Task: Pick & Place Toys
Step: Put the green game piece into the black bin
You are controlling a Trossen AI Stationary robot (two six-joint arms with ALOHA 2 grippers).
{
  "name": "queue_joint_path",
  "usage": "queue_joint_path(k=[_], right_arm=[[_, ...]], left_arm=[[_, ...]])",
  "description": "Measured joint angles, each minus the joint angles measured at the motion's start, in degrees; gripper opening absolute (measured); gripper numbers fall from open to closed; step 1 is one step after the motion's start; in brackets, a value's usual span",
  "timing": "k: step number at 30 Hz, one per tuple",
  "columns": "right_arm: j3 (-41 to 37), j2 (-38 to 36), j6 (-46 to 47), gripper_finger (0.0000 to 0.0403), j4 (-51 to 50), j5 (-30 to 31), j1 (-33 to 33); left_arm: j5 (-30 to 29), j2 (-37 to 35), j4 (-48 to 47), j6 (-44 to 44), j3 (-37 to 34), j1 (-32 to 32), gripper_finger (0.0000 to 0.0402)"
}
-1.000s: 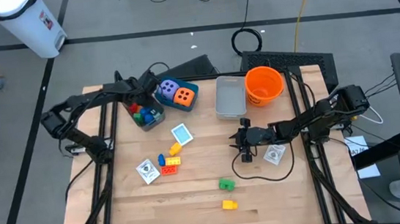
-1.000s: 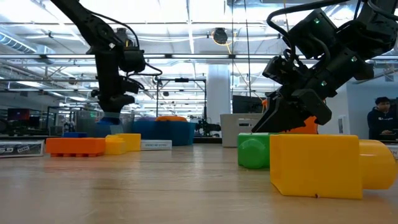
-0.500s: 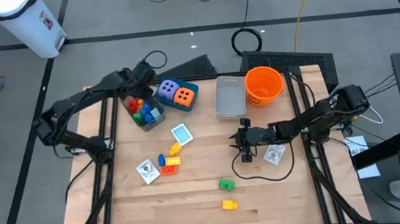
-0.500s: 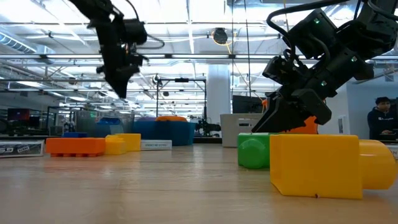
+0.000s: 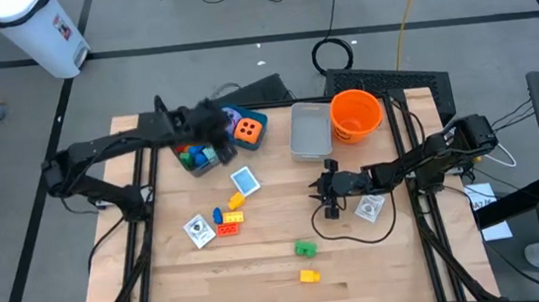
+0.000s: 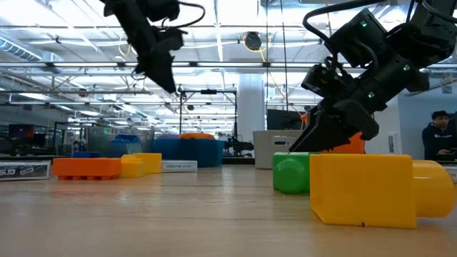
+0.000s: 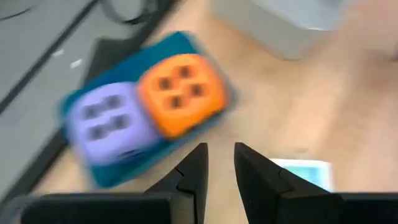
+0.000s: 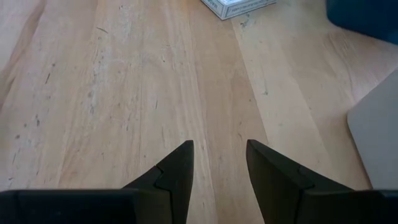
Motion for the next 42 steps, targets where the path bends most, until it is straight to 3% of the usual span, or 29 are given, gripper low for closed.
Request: queue_joint_path(k=[9,16,24,29,33,39,42], right_arm=[[0.0,0.0,0.4,0.0139,0.4,0.0,0.0],[0.0,0.0,3.8,0.0139,2.8,-1.0,0.1],[0.0,0.0,6.7,0.0139,7.8,-19.0,0.5],[0.0,0.0,8.6,0.0139,8.0,-21.0,5.3],[-0.1,0.6,7.3,0.0139,10.3,-19.2,11.8],[0.0,0.6,4.5,0.0143,17.2,-6.3,19.9],[0.0,0.7,4.4,0.0157,17.6,-2.6,21.8]], left_arm=[[1.9,-0.1,27.7,-0.3,-13.6,-14.4,0.0088],[1.8,-0.1,44.0,-3.5,-23.6,-23.9,0.0088],[1.3,-0.1,55.6,-4.4,-28.3,-33.8,0.0088],[-3.2,-0.1,58.6,-3.5,-28.4,-38.5,0.0088],[-7.0,-0.1,59.8,-1.8,-28.4,-40.3,0.0088],[-7.4,-0.1,61.1,-1.4,-28.4,-39.9,0.0088],[-7.4,-0.1,60.9,-1.4,-28.4,-39.7,0.0088]])
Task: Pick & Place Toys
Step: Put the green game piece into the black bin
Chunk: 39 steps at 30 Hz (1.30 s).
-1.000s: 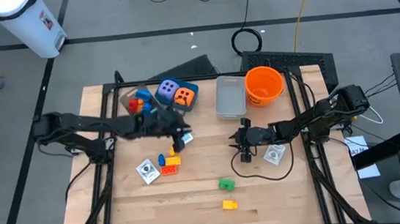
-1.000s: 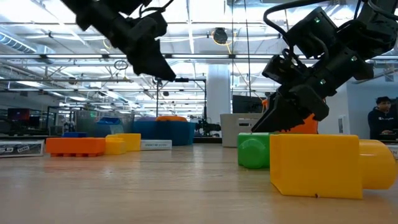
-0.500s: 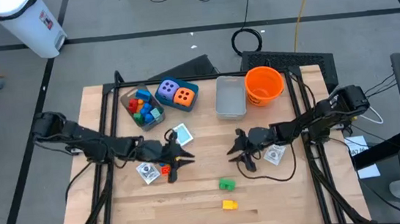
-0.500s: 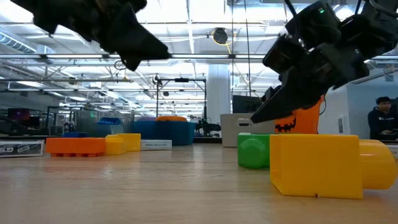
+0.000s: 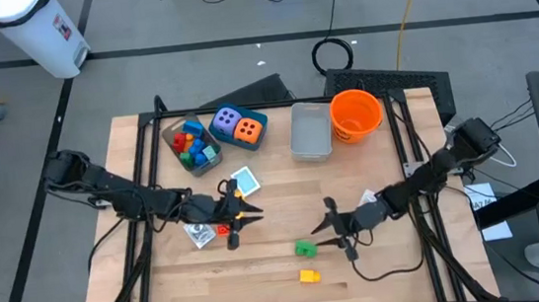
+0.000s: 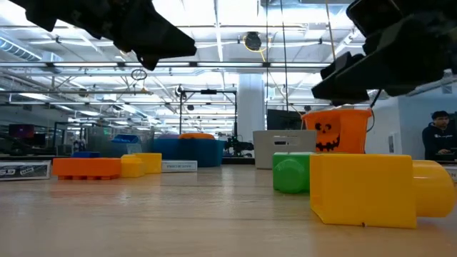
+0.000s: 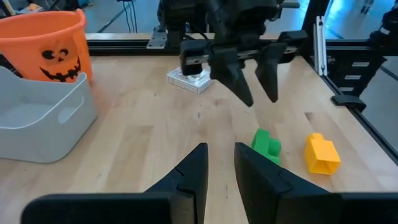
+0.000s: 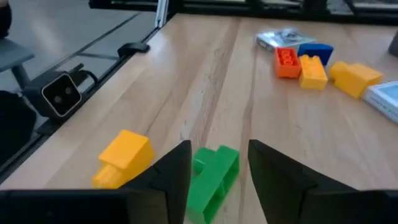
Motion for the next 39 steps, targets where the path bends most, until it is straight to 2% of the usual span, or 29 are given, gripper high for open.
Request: queue_joint_path(k=[9,14,27,30,39], right_arm=[[0.9,8.4,3.3,0.0233,5.7,1.2,-0.8],[1.6,11.9,5.5,0.0256,8.8,1.1,-0.8],[3.9,21.9,12.0,0.0255,14.9,-0.6,0.1],[4.1,22.6,11.2,0.0254,14.4,-2.0,0.1],[4.2,22.6,10.2,0.0254,13.7,-0.4,-0.5]], left_arm=[[0.0,0.0,-0.1,1.0,0.0,0.0,0.0088],[0.0,0.0,-0.2,1.1,0.0,0.0,0.0088],[0.0,0.0,-0.6,1.2,0.0,0.0,0.0088],[0.0,0.0,-0.9,1.4,0.0,0.0,0.0088],[-1.1,0.4,-2.3,1.0,0.0,0.0,0.0088]])
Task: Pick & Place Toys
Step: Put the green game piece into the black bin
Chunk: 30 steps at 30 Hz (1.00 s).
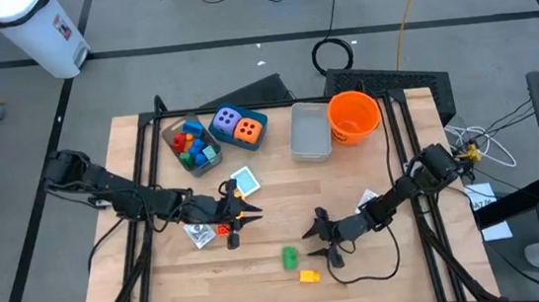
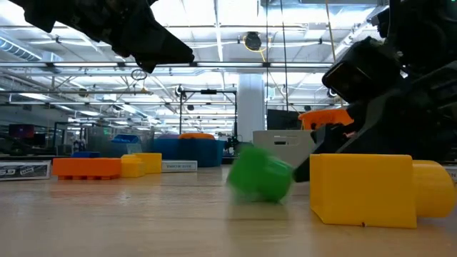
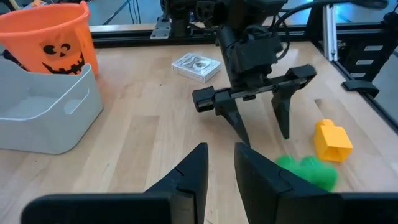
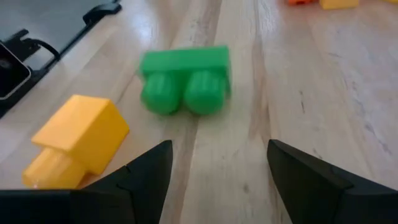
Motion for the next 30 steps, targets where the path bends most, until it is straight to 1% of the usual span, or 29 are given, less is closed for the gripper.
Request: queue_joint_path(k=[4,10,12,14,16,18,20,25,30], right_arm=[[0.0,0.0,-0.5,0.0254,0.5,0.0,0.0],[0.0,0.0,-3.3,0.0254,2.3,0.0,0.0],[0.0,0.0,-3.3,0.0254,2.5,0.0,-0.1],[0.0,0.0,-3.4,0.0254,2.4,0.0,-0.2],[0.0,0.0,-3.4,0.0254,2.3,0.0,-0.4],[0.0,0.0,-3.4,0.0254,2.3,0.0,-0.8],[0.0,0.0,-3.4,0.0254,2.2,0.0,-1.0],[0.0,0.0,-3.0,0.0254,2.2,-0.1,-1.3],[0.0,0.0,-3.1,0.0254,2.1,-0.2,-1.3]], left_arm=[[-0.2,1.3,0.1,0.0,0.0,0.1,0.0088],[0.2,5.1,2.5,-0.4,0.0,0.5,0.0088],[2.4,6.8,2.9,-1.1,0.0,0.6,0.0088],[6.0,9.0,4.6,-1.0,0.0,0.5,0.0088],[9.7,11.7,8.5,-0.1,0.0,0.2,0.0088],[12.1,15.3,13.2,1.3,0.2,-0.2,0.0088],[13.1,18.9,15.6,2.4,1.2,-0.4,0.0088],[13.9,25.8,15.5,2.9,5.0,-0.5,0.0088],[16.8,29.0,15.4,0.3,6.6,-0.7,0.0088]])
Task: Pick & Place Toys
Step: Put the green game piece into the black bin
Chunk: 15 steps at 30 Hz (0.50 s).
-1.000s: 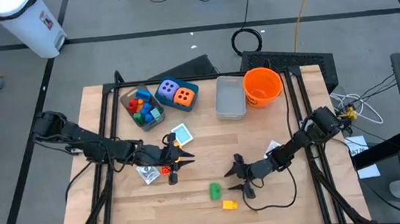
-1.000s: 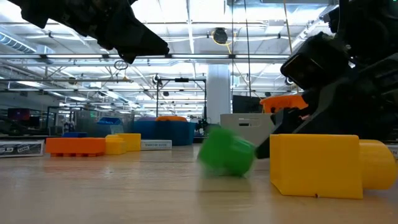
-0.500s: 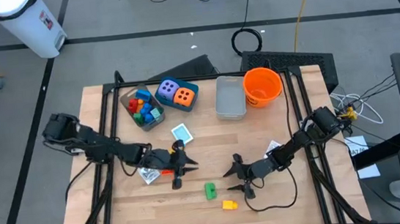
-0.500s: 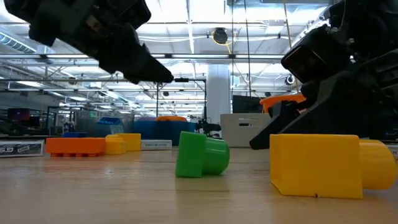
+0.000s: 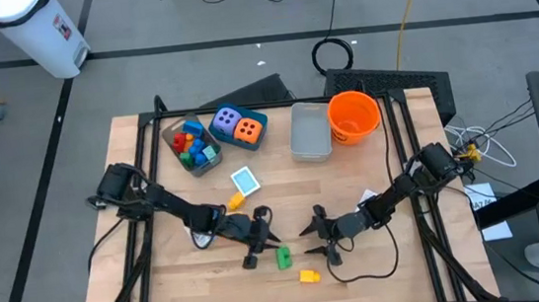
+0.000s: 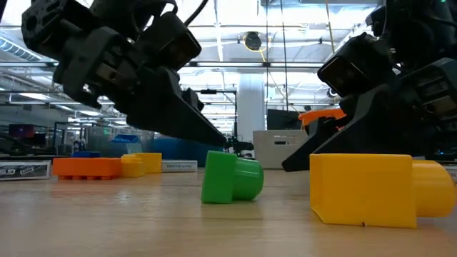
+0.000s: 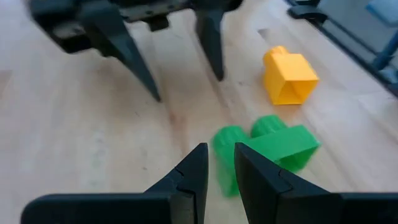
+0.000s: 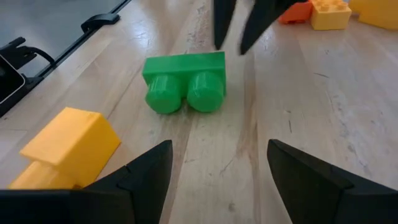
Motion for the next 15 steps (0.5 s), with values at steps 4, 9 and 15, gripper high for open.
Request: queue_joint_path(k=[4,9,15], right_arm=[[0.0,0.0,0.0,0.0254,-0.9,0.0,0.0],[0.0,0.0,0.1,0.0254,-1.7,0.0,0.0],[0.0,0.0,0.2,0.0254,-1.7,0.0,0.0]], left_arm=[[1.7,0.2,-0.9,-1.7,0.0,0.0,0.0088],[4.1,0.2,-2.0,-3.8,0.0,-0.1,0.0088],[3.7,0.1,-3.3,-4.2,0.0,-0.1,0.0088]])
